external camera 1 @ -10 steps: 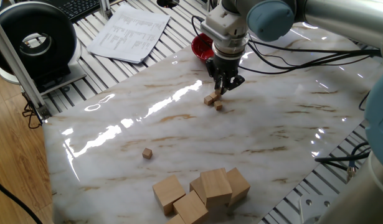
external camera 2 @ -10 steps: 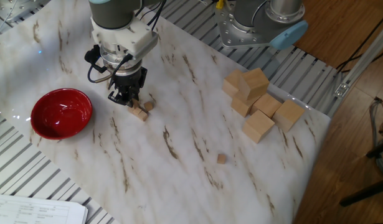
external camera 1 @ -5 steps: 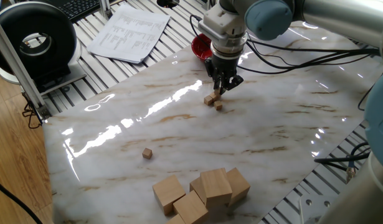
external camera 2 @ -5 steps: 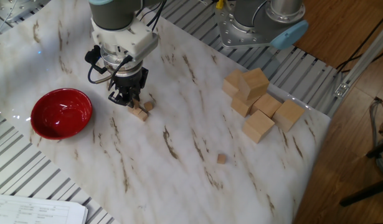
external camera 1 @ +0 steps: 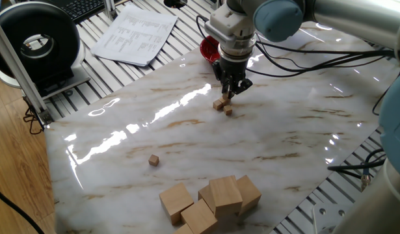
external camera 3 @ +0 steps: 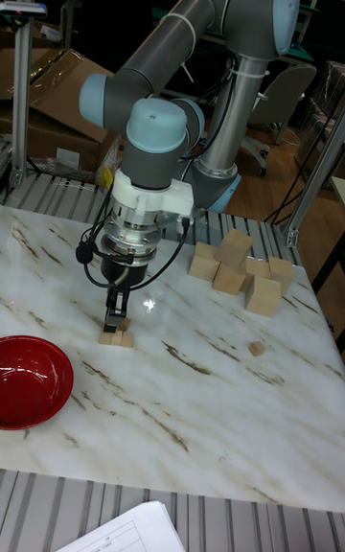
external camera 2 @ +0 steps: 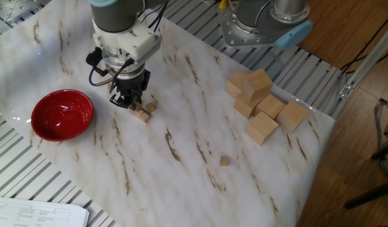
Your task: Stack the blocks into a pyramid shape
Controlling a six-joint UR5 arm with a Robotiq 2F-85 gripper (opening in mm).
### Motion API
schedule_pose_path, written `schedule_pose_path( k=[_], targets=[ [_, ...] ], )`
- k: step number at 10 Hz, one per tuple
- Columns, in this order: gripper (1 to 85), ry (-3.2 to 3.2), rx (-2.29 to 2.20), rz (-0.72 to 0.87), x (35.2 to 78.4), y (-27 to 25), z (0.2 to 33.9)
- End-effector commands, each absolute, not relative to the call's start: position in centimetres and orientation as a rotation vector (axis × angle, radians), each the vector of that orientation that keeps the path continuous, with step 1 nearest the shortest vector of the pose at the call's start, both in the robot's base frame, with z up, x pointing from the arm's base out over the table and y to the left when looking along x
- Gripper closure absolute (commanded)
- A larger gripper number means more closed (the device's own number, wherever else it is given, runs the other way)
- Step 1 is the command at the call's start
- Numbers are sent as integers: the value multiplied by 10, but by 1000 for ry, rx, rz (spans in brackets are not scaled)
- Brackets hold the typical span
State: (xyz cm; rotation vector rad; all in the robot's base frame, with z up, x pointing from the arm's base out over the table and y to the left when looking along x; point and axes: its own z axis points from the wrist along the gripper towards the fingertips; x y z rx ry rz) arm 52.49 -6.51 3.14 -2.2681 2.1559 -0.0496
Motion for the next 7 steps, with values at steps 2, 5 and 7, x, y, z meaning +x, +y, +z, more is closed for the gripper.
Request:
schedule_pose_path(
  k=[2,5,7],
  targets=[
    [670,2168,-2247,-39,527,-62,31],
    [670,2173,-2242,-36,528,-60,31],
    [667,2175,-2241,-34,527,-59,31]
  ],
)
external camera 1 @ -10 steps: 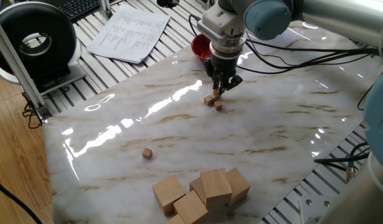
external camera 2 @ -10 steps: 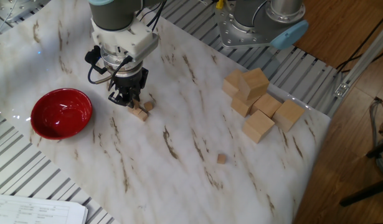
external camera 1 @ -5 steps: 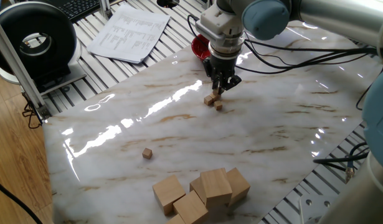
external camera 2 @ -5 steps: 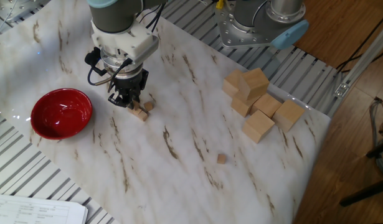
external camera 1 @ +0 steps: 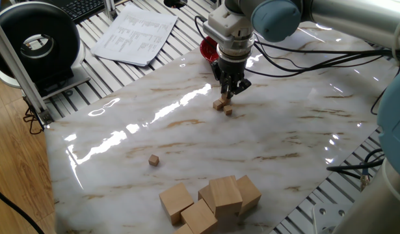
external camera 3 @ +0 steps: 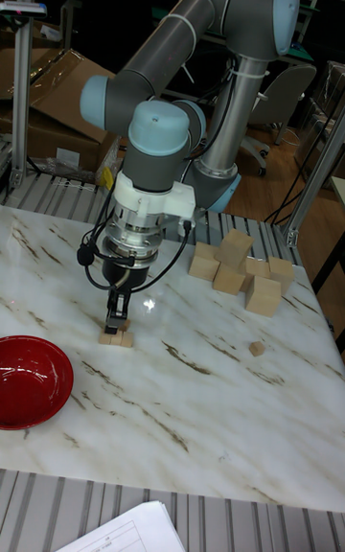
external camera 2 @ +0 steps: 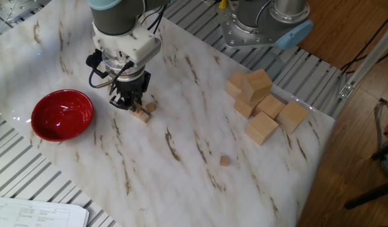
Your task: Stack the blocks into a pyramid shape
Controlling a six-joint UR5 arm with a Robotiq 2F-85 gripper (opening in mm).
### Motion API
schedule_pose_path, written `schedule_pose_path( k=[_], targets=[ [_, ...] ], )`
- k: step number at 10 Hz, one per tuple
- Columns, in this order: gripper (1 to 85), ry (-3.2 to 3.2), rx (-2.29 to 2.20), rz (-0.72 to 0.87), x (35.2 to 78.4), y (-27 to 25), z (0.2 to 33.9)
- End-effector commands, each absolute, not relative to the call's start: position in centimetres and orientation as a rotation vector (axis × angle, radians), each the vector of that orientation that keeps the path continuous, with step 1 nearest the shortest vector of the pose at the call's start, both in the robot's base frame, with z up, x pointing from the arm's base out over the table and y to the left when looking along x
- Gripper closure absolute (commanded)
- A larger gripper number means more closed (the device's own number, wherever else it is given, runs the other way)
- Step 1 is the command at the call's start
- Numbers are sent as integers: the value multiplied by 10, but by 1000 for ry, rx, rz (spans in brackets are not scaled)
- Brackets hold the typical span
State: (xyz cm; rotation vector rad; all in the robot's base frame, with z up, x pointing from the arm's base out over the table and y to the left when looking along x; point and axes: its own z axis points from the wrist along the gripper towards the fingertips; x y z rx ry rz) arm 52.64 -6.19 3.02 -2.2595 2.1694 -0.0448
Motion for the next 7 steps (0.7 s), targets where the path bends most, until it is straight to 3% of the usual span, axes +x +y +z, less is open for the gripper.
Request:
schedule_pose_path(
  k=[1,7],
  targets=[
    [667,2174,-2243,-34,527,-59,31],
    [667,2174,-2241,-36,528,-58,30]
  ],
)
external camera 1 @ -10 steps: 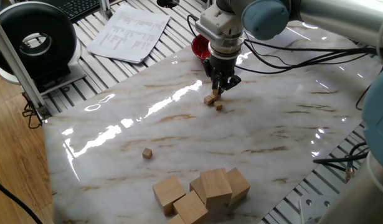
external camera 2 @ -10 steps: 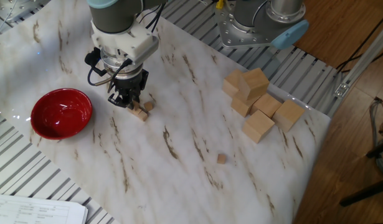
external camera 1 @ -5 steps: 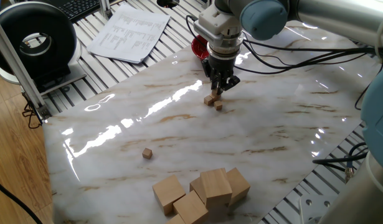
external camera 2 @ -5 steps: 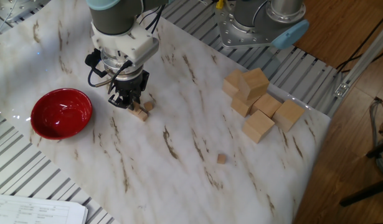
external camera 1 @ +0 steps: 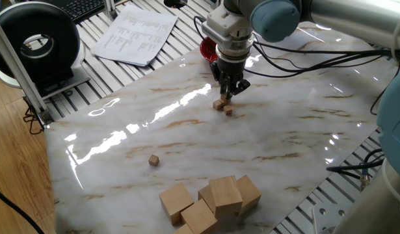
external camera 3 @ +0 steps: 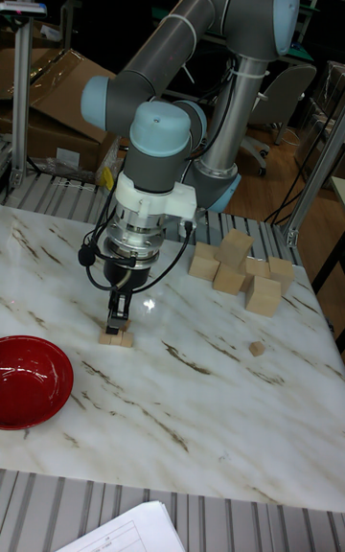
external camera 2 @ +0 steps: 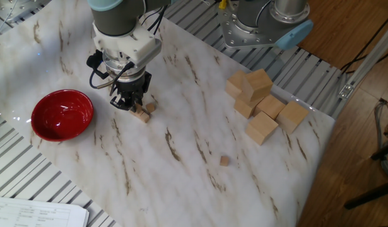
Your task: Stack the blocks into a pyramid shape
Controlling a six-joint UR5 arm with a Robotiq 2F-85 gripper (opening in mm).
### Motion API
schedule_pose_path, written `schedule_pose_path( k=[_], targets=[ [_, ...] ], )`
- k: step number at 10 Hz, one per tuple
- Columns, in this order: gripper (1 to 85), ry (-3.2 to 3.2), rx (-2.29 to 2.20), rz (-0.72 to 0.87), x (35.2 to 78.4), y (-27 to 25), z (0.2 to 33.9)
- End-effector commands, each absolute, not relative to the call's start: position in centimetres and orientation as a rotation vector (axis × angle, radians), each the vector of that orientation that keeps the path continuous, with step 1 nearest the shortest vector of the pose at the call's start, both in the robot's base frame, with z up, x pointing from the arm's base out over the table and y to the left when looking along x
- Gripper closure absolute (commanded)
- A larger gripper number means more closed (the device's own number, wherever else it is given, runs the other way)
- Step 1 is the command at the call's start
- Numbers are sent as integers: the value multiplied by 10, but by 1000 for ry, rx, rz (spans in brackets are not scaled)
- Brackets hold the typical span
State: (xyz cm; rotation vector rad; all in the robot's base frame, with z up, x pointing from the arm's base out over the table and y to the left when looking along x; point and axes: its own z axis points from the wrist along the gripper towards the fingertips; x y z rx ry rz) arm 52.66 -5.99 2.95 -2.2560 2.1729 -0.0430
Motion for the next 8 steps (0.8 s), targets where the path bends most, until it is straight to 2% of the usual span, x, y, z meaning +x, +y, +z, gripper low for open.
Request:
schedule_pose_path(
  k=[1,5,8],
  targets=[
    [667,2174,-2240,-34,528,-58,30],
    [657,2174,-2240,-34,528,-58,30],
    [573,2150,-2253,-26,529,-56,30]
  ],
)
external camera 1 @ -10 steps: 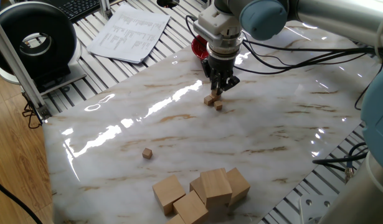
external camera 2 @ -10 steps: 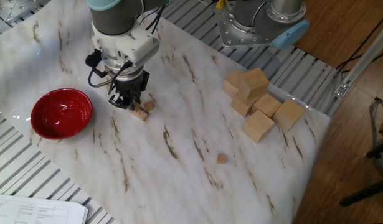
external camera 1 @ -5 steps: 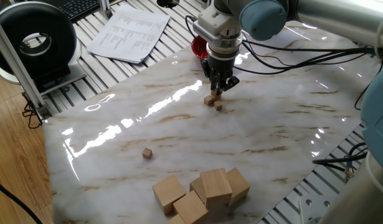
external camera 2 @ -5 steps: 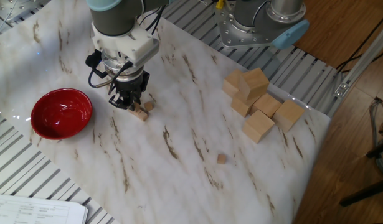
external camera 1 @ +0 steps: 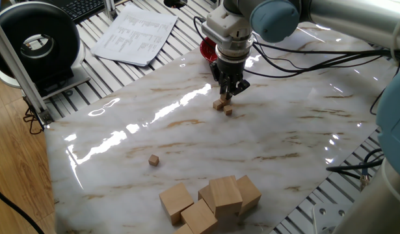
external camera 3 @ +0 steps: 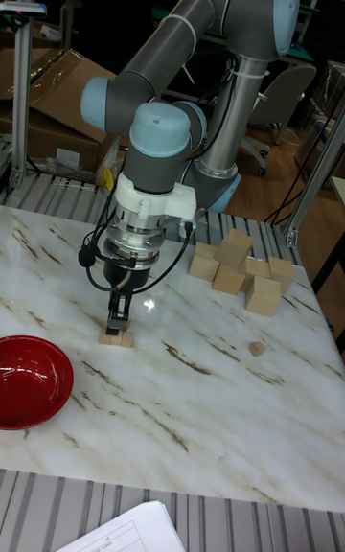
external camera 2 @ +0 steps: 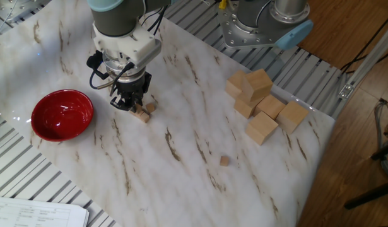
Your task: Stack the blocks into a pyramid shape
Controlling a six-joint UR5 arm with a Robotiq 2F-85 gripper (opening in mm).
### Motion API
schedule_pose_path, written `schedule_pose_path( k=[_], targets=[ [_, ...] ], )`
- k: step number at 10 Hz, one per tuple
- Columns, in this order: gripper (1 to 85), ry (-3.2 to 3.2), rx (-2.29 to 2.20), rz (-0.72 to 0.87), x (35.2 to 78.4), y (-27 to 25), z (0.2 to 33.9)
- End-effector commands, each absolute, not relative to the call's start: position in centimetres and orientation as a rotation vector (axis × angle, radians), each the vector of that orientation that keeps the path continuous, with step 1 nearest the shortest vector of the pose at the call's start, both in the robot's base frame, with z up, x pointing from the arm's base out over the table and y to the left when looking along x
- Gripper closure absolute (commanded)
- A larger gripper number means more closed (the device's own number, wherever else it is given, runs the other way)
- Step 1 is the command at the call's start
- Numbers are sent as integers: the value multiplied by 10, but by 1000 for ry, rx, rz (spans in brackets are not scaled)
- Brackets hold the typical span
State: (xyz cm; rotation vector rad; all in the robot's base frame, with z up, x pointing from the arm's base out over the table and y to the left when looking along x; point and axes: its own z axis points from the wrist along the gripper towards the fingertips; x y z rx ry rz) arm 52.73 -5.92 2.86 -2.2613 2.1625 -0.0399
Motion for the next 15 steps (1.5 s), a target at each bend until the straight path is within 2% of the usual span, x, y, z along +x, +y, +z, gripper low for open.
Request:
schedule_pose_path(
  k=[1,5,10,15],
  targets=[
    [543,2144,-2253,-21,529,-56,30],
    [453,2145,-2251,-40,528,-60,34],
    [453,2274,-2179,-112,518,-72,46],
    [470,2414,-2027,-44,503,-62,51]
  ],
)
